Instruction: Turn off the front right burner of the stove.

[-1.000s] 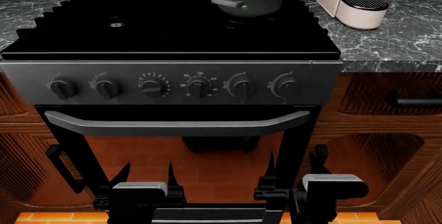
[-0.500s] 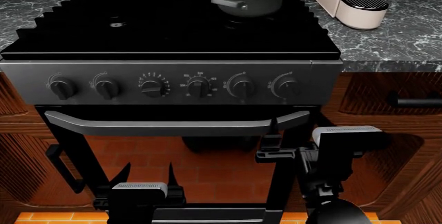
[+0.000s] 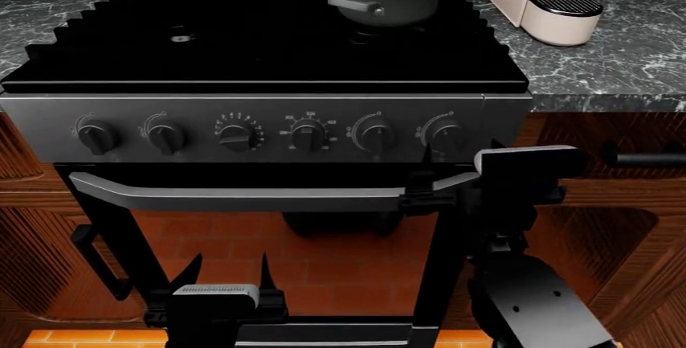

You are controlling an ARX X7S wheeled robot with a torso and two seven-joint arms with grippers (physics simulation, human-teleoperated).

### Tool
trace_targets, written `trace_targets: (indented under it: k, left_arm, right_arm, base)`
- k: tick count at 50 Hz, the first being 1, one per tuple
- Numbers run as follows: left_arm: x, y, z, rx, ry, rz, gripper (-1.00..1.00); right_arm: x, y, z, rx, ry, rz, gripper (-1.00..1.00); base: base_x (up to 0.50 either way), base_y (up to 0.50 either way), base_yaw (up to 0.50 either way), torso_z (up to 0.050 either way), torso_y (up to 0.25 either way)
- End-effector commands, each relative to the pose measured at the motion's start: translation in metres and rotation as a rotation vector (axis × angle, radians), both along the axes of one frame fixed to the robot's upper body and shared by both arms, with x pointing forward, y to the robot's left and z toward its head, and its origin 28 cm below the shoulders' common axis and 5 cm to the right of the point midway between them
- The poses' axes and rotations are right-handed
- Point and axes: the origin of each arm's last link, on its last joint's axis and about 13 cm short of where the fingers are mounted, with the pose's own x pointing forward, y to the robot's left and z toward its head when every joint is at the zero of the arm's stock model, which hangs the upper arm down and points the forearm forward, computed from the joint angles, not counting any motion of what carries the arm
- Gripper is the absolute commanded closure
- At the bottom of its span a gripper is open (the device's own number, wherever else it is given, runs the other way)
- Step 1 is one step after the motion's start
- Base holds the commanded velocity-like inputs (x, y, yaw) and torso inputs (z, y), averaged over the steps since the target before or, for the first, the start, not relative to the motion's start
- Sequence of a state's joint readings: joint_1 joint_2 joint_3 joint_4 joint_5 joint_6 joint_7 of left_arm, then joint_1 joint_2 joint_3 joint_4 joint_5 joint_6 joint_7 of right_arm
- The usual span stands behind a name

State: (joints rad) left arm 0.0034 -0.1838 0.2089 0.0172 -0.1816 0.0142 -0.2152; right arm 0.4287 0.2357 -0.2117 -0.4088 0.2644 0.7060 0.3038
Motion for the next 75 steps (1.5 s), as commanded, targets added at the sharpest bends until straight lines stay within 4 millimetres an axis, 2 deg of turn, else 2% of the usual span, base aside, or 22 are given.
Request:
trace_targets:
  k: [1,26,39,72,73,75]
  left_arm:
    - [-0.001,0.000,0.000,-0.002,0.000,0.001,-1.00]
    - [-0.001,0.000,0.000,-0.003,0.000,0.003,-1.00]
    - [-0.001,0.000,-0.001,-0.003,0.006,0.004,-1.00]
    - [-0.002,0.001,-0.001,-0.001,0.008,0.006,-1.00]
    - [-0.002,0.001,-0.001,-0.001,0.009,0.006,-1.00]
    - [-0.002,0.001,-0.001,0.000,0.010,0.006,-1.00]
  right_arm:
    - [0.012,0.001,-0.004,-0.013,0.060,-0.012,-1.00]
    - [0.035,0.000,-0.017,0.009,0.168,-0.058,-1.00]
    - [0.045,0.005,-0.013,0.005,0.155,-0.049,-1.00]
    - [0.053,0.007,-0.014,-0.015,0.135,-0.036,-1.00]
    - [0.054,0.006,-0.015,-0.014,0.136,-0.035,1.00]
    - [0.054,0.006,-0.015,-0.013,0.136,-0.037,1.00]
  base:
    - [0.00,0.00,0.00,0.000,0.000]
    - [0.00,0.00,0.00,0.000,0.000]
    - [0.00,0.00,0.00,0.000,0.000]
    - [0.00,0.00,0.00,0.000,0.000]
    - [0.00,0.00,0.00,0.000,0.000]
    - [0.00,0.00,0.00,0.000,0.000]
